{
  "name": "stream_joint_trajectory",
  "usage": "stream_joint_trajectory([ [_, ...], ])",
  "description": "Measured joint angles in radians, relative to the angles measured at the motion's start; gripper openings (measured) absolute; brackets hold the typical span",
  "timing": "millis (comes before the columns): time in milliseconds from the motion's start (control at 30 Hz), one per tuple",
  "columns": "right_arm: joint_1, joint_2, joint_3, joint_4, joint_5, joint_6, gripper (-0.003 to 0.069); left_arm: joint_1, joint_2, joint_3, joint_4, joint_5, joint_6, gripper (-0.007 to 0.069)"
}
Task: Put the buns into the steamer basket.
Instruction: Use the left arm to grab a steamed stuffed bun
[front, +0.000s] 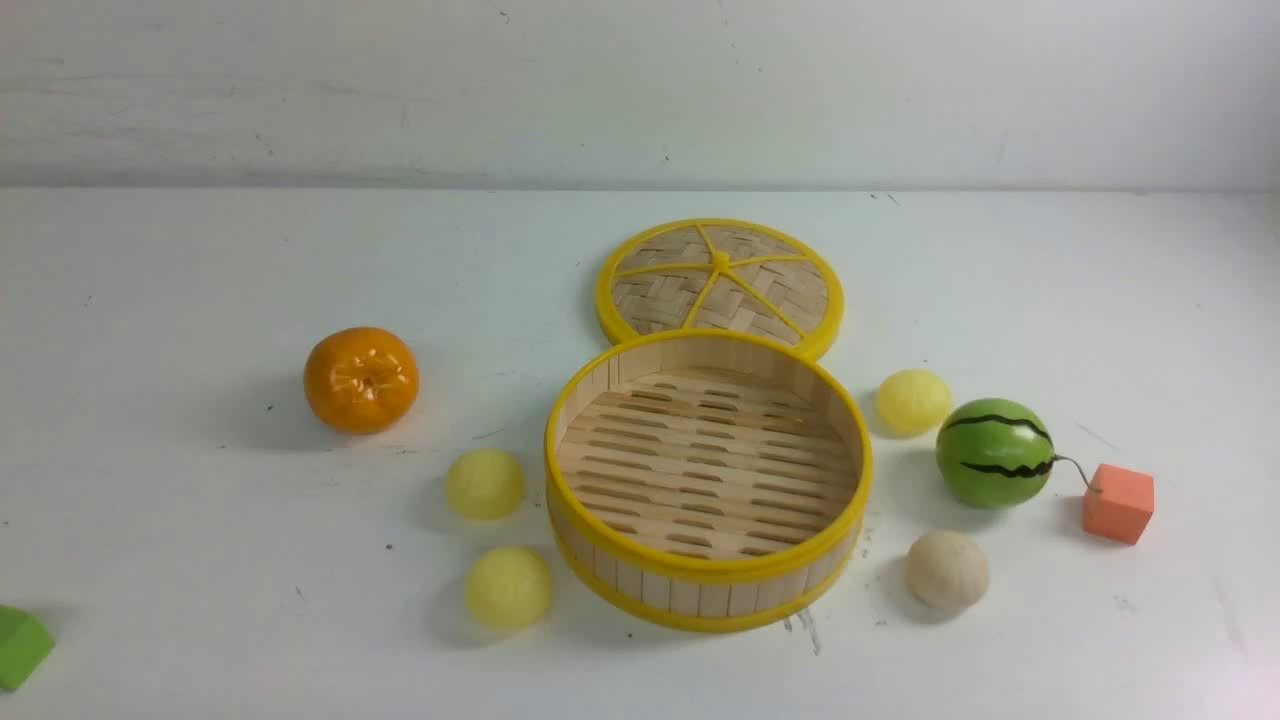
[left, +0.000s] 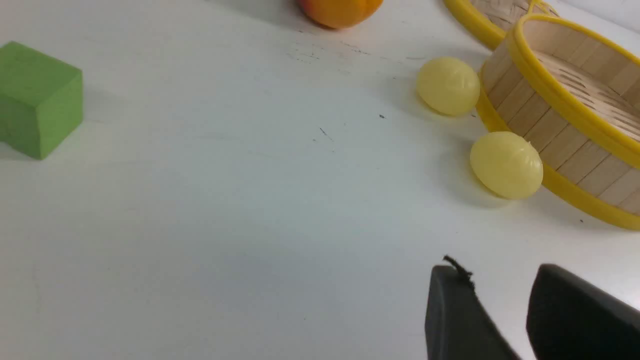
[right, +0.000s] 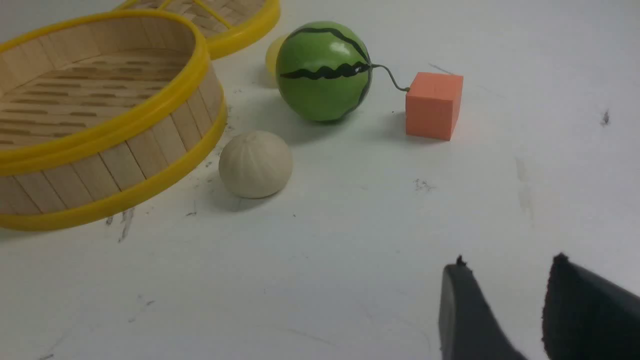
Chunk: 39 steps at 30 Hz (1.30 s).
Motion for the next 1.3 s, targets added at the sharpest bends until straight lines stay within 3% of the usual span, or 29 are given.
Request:
stream_joint_trajectory([
  [867,0.000,0.000,0.000,0.000,0.000,0.000,0.0239,0.000,0.000,0.000,-0.006,-0.013,0.000,0.0236],
  [933,0.000,0.000,0.000,0.000,0.000,0.000,0.0239,0.000,0.000,0.000,-0.049,-0.053,-0.009,0.0236],
  [1133,0.000,0.000,0.000,0.000,0.000,0.000,0.0239,0.000,0.000,0.000,-0.402,-0.215,-0.183,0.0237],
  [1300,0.000,0.000,0.000,0.000,0.000,0.000,0.0239,0.000,0.000,-0.007,-0.496,-0.338,-0.187,0.0230],
])
